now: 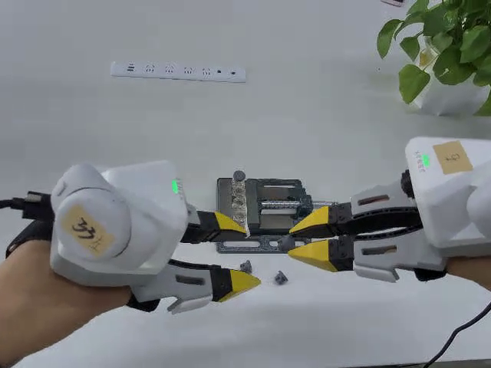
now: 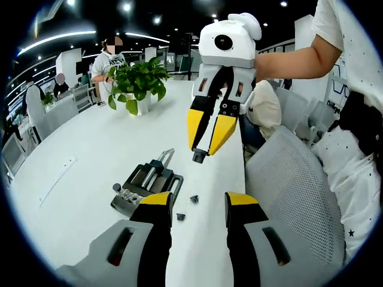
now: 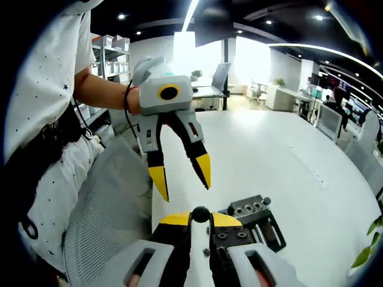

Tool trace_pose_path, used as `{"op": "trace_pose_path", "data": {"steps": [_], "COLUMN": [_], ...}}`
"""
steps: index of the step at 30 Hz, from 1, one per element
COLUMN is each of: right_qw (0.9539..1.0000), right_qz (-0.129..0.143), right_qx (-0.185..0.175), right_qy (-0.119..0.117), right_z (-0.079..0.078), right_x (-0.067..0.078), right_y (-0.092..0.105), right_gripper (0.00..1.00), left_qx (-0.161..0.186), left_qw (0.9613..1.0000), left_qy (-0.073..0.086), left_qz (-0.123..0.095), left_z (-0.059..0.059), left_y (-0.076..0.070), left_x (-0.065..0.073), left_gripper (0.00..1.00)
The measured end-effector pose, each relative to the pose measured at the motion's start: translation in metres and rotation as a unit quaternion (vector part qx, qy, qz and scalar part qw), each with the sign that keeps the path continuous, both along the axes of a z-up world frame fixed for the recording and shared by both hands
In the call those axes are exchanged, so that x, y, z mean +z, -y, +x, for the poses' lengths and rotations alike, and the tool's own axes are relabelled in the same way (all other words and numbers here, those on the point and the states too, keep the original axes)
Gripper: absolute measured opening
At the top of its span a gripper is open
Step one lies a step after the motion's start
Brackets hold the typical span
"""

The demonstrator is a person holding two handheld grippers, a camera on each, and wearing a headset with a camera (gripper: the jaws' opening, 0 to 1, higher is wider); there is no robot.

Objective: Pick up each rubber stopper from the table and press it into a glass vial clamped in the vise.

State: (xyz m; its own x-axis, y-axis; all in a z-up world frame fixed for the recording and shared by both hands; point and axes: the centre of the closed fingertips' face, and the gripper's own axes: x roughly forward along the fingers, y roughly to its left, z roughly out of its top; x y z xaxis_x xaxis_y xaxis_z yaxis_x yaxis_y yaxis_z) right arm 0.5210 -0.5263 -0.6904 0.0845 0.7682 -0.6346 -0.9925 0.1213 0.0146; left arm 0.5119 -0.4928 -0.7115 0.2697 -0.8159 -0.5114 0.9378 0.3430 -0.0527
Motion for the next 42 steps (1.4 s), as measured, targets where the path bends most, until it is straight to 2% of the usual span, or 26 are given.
{"op": "trace_pose_path", "data": {"steps": [5, 8, 10, 15, 17, 19, 21, 27, 28, 30, 32, 36, 42], "right_qw": [0.9998, 0.9994, 0.9989, 0.9957, 0.9948, 0.9929, 0.992, 0.987, 0.9862, 0.9841, 0.982, 0.9772, 0.972], "right_qz": [-0.014, -0.029, -0.043, -0.088, -0.096, -0.11, -0.117, -0.147, -0.152, -0.165, -0.175, -0.199, -0.223], "right_qx": [-0.01, -0.017, -0.021, -0.028, -0.031, -0.037, -0.04, -0.049, -0.048, -0.046, -0.045, -0.036, -0.03], "right_qy": [0.003, 0.002, 0.0, -0.011, -0.012, -0.023, -0.025, -0.043, -0.044, -0.049, -0.055, -0.064, -0.067], "right_z": [0.022, 0.037, 0.046, 0.066, 0.076, 0.083, 0.091, 0.11, 0.112, 0.113, 0.119, 0.12, 0.124], "right_x": [0.002, -0.001, -0.004, -0.017, -0.022, -0.026, -0.03, -0.048, -0.05, -0.057, -0.065, -0.079, -0.091], "right_y": [-0.006, -0.01, -0.013, -0.019, -0.023, -0.025, -0.027, -0.037, -0.038, -0.041, -0.043, -0.045, -0.045], "right_gripper": [0.05, 0.05, 0.05, 0.05, 0.05, 0.05, 0.05, 0.05, 0.05, 0.05, 0.05, 0.05, 0.05], "left_qx": [0.029, 0.039, 0.044, 0.051, 0.054, 0.054, 0.052, 0.049, 0.052, 0.051, 0.052, 0.058, 0.062], "left_qw": [0.9995, 0.999, 0.9986, 0.998, 0.9974, 0.9969, 0.9962, 0.9956, 0.9954, 0.9952, 0.9951, 0.9942, 0.9936], "left_qy": [0.005, 0.003, 0.01, 0.01, 0.017, 0.017, 0.026, 0.023, 0.017, 0.023, 0.02, 0.018, 0.017], "left_qz": [-0.013, -0.02, -0.027, -0.035, -0.044, -0.055, -0.065, -0.077, -0.079, -0.08, -0.082, -0.089, -0.093], "left_z": [0.008, 0.011, 0.014, 0.018, 0.021, 0.023, 0.025, 0.025, 0.025, 0.025, 0.026, 0.028, 0.027], "left_y": [-0.015, -0.022, -0.025, -0.032, -0.035, -0.036, -0.036, -0.04, -0.041, -0.043, -0.044, -0.049, -0.051], "left_x": [-0.006, -0.01, -0.011, -0.017, -0.018, -0.019, -0.019, -0.03, -0.032, -0.035, -0.038, -0.042, -0.045], "left_gripper": [0.47, 0.53, 0.56, 0.69, 0.72, 0.77, 0.84, 0.99, 0.99, 0.99, 0.99, 0.99, 0.99]}}
